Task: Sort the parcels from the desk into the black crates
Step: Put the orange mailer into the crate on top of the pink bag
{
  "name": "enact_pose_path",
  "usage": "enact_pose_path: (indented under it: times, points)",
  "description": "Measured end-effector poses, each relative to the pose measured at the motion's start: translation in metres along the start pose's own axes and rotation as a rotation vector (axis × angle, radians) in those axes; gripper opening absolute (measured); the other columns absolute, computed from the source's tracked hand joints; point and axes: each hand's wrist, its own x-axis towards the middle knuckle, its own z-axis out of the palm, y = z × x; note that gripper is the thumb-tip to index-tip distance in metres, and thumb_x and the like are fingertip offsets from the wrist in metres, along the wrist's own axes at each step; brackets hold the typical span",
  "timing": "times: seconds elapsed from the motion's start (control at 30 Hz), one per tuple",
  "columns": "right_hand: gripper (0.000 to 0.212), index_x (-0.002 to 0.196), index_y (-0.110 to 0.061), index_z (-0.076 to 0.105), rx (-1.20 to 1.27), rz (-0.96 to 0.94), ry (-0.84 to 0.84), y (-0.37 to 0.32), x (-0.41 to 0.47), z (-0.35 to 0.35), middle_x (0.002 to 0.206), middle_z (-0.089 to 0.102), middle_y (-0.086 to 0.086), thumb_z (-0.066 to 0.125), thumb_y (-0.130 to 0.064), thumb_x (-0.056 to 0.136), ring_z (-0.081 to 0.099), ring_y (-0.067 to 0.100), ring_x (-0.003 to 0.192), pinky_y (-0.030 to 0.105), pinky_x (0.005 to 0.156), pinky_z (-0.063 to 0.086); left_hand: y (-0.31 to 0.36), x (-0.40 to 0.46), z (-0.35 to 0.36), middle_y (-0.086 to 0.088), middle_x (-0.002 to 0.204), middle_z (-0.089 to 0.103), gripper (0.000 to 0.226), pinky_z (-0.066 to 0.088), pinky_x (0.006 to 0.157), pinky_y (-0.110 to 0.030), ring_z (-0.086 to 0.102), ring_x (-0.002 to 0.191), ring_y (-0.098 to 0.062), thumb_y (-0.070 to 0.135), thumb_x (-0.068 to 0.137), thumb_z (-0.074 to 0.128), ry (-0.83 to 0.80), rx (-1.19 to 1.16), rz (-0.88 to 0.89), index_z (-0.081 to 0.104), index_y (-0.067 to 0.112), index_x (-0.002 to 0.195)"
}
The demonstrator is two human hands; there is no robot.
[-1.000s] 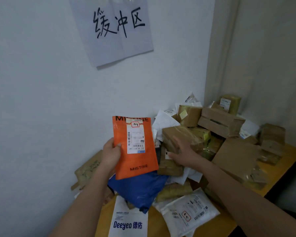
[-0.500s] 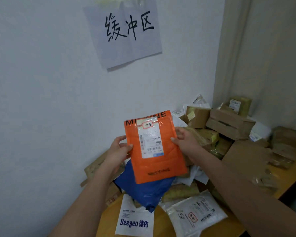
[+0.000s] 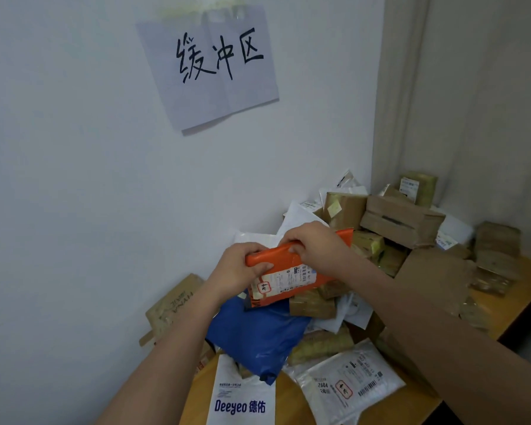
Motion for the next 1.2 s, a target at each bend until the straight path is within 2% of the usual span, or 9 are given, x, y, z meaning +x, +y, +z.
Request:
enact_pose_path:
  times: [0.13, 0.23, 0.37, 0.47, 0.5, 0.6, 0.67, 1.03, 1.2]
  points:
    - [0.033, 0.127, -0.02, 0.063, 0.017, 0.006, 0.309, 0.005, -0.009, 0.005, 0.125, 0.061, 0.002, 0.055, -0.013, 0.096, 0.048, 0.017, 0.119, 0.036, 0.106, 0.039, -0.007, 0.001, 0.003, 0.002, 0.089, 0.07, 0.006, 0.058, 0.069, -0.024, 0.068, 0.078, -0.008, 0.018, 0.094, 0.064, 0.153, 0.095, -0.055, 0.065, 0.024, 0.096]
    - [0.048, 0.14, -0.016, 0.048, 0.123, 0.19, 0.504, 0.01, -0.019, 0.009, 0.136, 0.046, 0.007, 0.057, -0.015, 0.093, 0.033, 0.022, 0.128, 0.04, 0.107, 0.035, -0.011, -0.001, 0.003, 0.001, 0.08, 0.069, 0.008, 0.051, 0.056, -0.015, 0.067, 0.07, -0.012, 0.013, 0.096, 0.061, 0.339, -0.129, -0.155, 0.066, 0.018, 0.093]
    - [0.054, 0.145, -0.013, 0.039, 0.319, 0.462, 0.288, 0.013, -0.03, 0.011, 0.143, 0.041, 0.012, 0.057, -0.028, 0.097, 0.033, 0.026, 0.135, 0.037, 0.105, 0.034, -0.006, -0.006, 0.002, -0.008, 0.088, 0.071, 0.015, 0.055, 0.066, -0.03, 0.067, 0.079, -0.02, 0.014, 0.101, 0.053, 0.399, -0.658, -0.359, 0.065, 0.014, 0.092]
    - [0.027, 0.126, -0.017, 0.052, 0.638, 0.483, 0.097, 0.01, -0.037, 0.012, 0.121, 0.059, 0.003, 0.054, -0.026, 0.101, 0.058, 0.006, 0.097, 0.014, 0.075, 0.044, -0.002, -0.007, 0.003, -0.008, 0.098, 0.071, 0.014, 0.054, 0.073, -0.035, 0.067, 0.093, -0.022, 0.018, 0.103, 0.05, 0.323, -0.921, -0.451, 0.063, 0.013, 0.104]
    - [0.024, 0.124, -0.022, 0.05, 0.791, 0.513, 0.027, 0.009, -0.039, 0.015, 0.116, 0.06, -0.001, 0.055, -0.027, 0.1, 0.058, 0.002, 0.092, 0.014, 0.072, 0.046, -0.001, -0.007, 0.004, -0.008, 0.101, 0.071, 0.014, 0.054, 0.074, -0.035, 0.067, 0.095, -0.022, 0.018, 0.103, 0.05, 0.303, -0.969, -0.452, 0.063, 0.013, 0.106]
    - [0.036, 0.133, -0.017, 0.05, 1.153, 0.57, -0.05, 0.016, -0.04, 0.027, 0.126, 0.063, 0.001, 0.059, -0.023, 0.098, 0.061, 0.018, 0.113, 0.036, 0.087, 0.057, 0.0, -0.007, 0.009, -0.008, 0.103, 0.072, 0.014, 0.055, 0.076, -0.036, 0.067, 0.098, -0.023, 0.02, 0.102, 0.05, 0.276, -1.029, -0.452, 0.062, 0.014, 0.107]
    - [0.032, 0.13, -0.015, 0.053, 1.255, 0.547, 0.012, 0.017, -0.04, 0.03, 0.124, 0.065, 0.006, 0.058, -0.013, 0.098, 0.063, 0.021, 0.111, 0.032, 0.08, 0.058, 0.0, -0.007, 0.011, -0.007, 0.104, 0.072, 0.015, 0.055, 0.077, -0.036, 0.068, 0.098, -0.022, 0.021, 0.102, 0.05, 0.266, -1.041, -0.451, 0.062, 0.015, 0.109]
    - [0.029, 0.122, -0.018, 0.059, 0.917, 0.448, 0.262, 0.022, -0.048, 0.035, 0.103, 0.067, -0.006, 0.058, -0.004, 0.096, 0.066, 0.006, 0.089, 0.013, 0.061, 0.051, -0.005, -0.022, 0.027, -0.006, 0.103, 0.076, 0.019, 0.056, 0.069, -0.029, 0.072, 0.094, -0.02, 0.018, 0.097, 0.058, 0.259, -1.017, -0.482, 0.066, 0.012, 0.113]
    - [0.021, 0.107, -0.021, 0.064, 0.841, 0.466, 0.253, 0.026, -0.053, 0.043, 0.095, 0.067, -0.009, 0.06, -0.004, 0.095, 0.067, 0.01, 0.091, 0.038, 0.087, 0.058, -0.012, -0.031, 0.037, -0.006, 0.099, 0.076, 0.019, 0.058, 0.07, -0.029, 0.074, 0.09, -0.02, 0.015, 0.093, 0.063, 0.297, -0.928, -0.485, 0.07, 0.01, 0.109]
